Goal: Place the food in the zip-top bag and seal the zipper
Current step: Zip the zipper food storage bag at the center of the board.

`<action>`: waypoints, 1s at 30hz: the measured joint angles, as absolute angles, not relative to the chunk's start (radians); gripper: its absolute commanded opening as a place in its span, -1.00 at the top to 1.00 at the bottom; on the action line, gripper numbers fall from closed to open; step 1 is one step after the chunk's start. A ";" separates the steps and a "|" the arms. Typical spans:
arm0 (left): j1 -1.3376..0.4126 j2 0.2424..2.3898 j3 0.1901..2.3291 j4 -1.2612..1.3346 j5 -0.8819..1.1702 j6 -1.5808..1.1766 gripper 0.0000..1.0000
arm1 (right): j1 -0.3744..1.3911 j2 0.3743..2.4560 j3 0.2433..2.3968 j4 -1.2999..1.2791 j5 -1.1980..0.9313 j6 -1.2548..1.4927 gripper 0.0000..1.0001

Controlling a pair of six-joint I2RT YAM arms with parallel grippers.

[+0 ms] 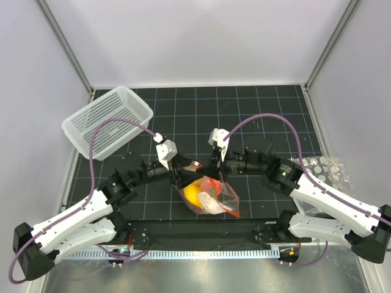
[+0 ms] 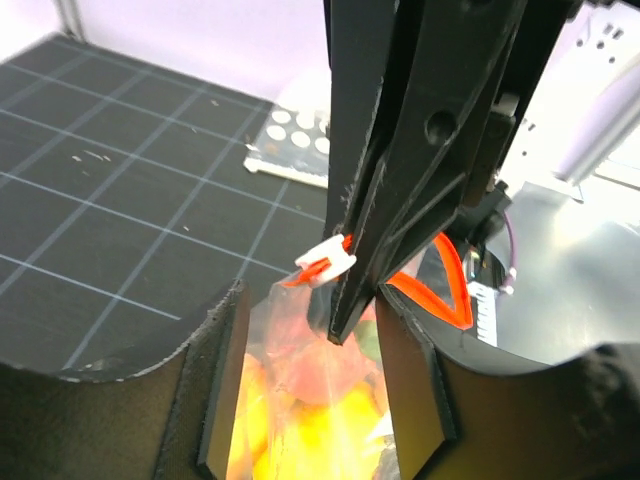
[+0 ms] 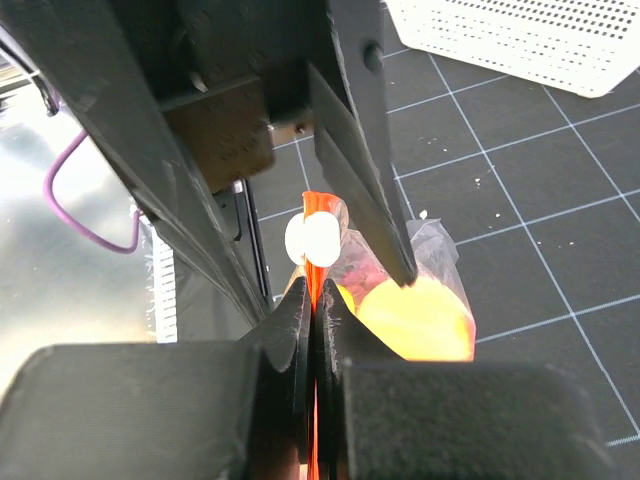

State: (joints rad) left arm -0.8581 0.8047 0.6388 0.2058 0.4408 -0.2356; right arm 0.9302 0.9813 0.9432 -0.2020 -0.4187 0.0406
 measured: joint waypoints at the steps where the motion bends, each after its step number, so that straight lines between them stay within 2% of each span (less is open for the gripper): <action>1: -0.858 0.812 0.639 0.201 0.446 -0.237 -0.08 | 0.930 0.981 0.943 -0.202 -0.423 0.038 0.98; 5: -0.859 0.819 0.639 0.190 0.458 -0.231 -0.01 | 0.930 0.979 0.936 -0.200 -0.427 0.035 0.98; 12: -0.860 0.826 0.640 0.189 0.463 -0.228 -0.15 | 0.930 0.944 0.915 -0.189 -0.426 0.034 0.98; 16: -0.860 0.851 0.653 0.181 0.469 -0.228 -0.06 | 0.930 0.937 0.915 -0.187 -0.423 0.033 0.98; 17: -0.860 0.854 0.653 0.180 0.472 -0.228 0.00 | 0.930 0.937 0.915 -0.186 -0.421 0.032 0.98; 18: -0.860 0.855 0.653 0.178 0.473 -0.228 0.27 | 0.930 0.937 0.915 -0.187 -0.419 0.032 0.98; 21: -0.867 0.855 0.654 0.166 0.487 -0.226 0.88 | 0.927 0.937 0.915 -0.183 -0.406 0.028 0.98; 22: -0.867 0.855 0.655 0.159 0.490 -0.228 0.97 | 0.926 0.936 0.914 -0.183 -0.402 0.027 0.97; 25: -0.865 0.855 0.657 0.144 0.479 -0.222 0.99 | 0.923 0.926 0.911 -0.182 -0.385 0.025 0.65; 26: -0.865 0.855 0.657 0.144 0.475 -0.222 0.99 | 0.925 0.923 0.910 -0.180 -0.382 0.026 0.32; 27: -0.866 0.855 0.657 0.142 0.470 -0.221 1.00 | 0.926 0.920 0.908 -0.176 -0.381 0.035 0.17; 30: -0.865 0.869 0.658 0.135 0.453 -0.220 0.99 | 0.929 0.907 0.899 -0.150 -0.371 0.034 -0.13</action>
State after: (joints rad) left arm -0.8646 0.8688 0.6579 0.1349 0.4534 -0.2203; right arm 0.9287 0.9066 0.8986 -0.1501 -0.3714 0.0341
